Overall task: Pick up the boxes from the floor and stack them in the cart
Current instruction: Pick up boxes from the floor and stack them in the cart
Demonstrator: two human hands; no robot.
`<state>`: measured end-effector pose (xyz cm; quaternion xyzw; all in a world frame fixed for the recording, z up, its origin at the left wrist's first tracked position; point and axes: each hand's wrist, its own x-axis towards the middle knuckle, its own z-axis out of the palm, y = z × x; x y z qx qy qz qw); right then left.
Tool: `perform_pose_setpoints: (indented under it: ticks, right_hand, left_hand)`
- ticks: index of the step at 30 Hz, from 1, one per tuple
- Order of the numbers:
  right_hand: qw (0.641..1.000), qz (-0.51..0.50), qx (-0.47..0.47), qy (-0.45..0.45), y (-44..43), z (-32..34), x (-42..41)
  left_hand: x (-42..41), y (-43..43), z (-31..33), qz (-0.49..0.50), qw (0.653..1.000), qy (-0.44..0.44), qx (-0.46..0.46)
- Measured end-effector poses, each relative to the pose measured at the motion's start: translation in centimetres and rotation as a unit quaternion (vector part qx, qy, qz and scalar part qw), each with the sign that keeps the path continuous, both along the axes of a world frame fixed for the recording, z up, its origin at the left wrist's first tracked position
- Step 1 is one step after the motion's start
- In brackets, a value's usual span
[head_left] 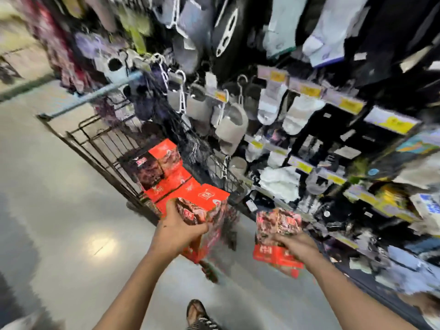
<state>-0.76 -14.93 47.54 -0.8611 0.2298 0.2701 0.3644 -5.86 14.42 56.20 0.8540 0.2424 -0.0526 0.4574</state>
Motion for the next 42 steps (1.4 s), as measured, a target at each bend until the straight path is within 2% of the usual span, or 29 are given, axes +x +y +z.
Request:
perform_pose_setpoints:
  ticks: [5,9,13,21,23,26,28,32,34,37,39,42]
  right_hand:
    - [0.998,0.012,0.038,-0.047,8.5,1.3,5.1]
    - [0.991,0.025,0.126,0.022,11.0,-2.8,9.1]
    - [0.991,0.098,0.092,0.013,15.1,0.7,11.5]
    - [0.979,0.183,0.062,0.064,18.9,-4.2,20.6]
    - [0.973,0.218,0.030,0.077,20.0,-5.5,22.5]
    - [0.951,0.289,-0.076,0.074,21.4,-6.5,25.1]
    - [0.918,0.358,-0.167,0.032,22.0,-7.2,26.5]
    - [0.884,0.419,-0.203,0.038,22.5,-9.4,28.6]
    - [0.880,0.431,-0.195,0.031,23.1,-9.4,29.3]
    - [0.896,0.418,-0.146,0.028,23.7,-10.4,30.4]
    - [0.902,0.414,-0.112,0.054,24.2,-11.1,31.1]
    - [0.902,0.424,-0.073,0.039,25.2,-12.0,32.3]
  left_hand:
    - [1.7,7.6,-0.1,0.060,0.998,-0.033,0.006]
    - [3.5,11.2,-1.3,0.086,0.994,-0.053,0.030]
    - [6.7,13.4,-3.8,0.068,0.996,-0.013,0.047]
    - [14.2,14.2,-7.1,0.067,0.982,0.069,0.160]
    - [16.4,14.3,-8.6,0.068,0.981,0.101,0.153]
    - [19.2,14.6,-10.7,0.085,0.974,0.145,0.150]
    - [20.2,15.2,-12.5,0.095,0.977,0.136,0.132]
    - [20.9,17.5,-15.3,0.139,0.980,0.132,0.048]
    - [21.2,18.7,-16.4,0.178,0.973,0.147,-0.014]
    - [21.2,20.0,-18.6,0.238,0.956,0.145,-0.093]
    - [21.0,20.7,-20.0,0.270,0.945,0.135,-0.126]
    - [20.5,21.6,-22.1,0.309,0.930,0.120,-0.160]
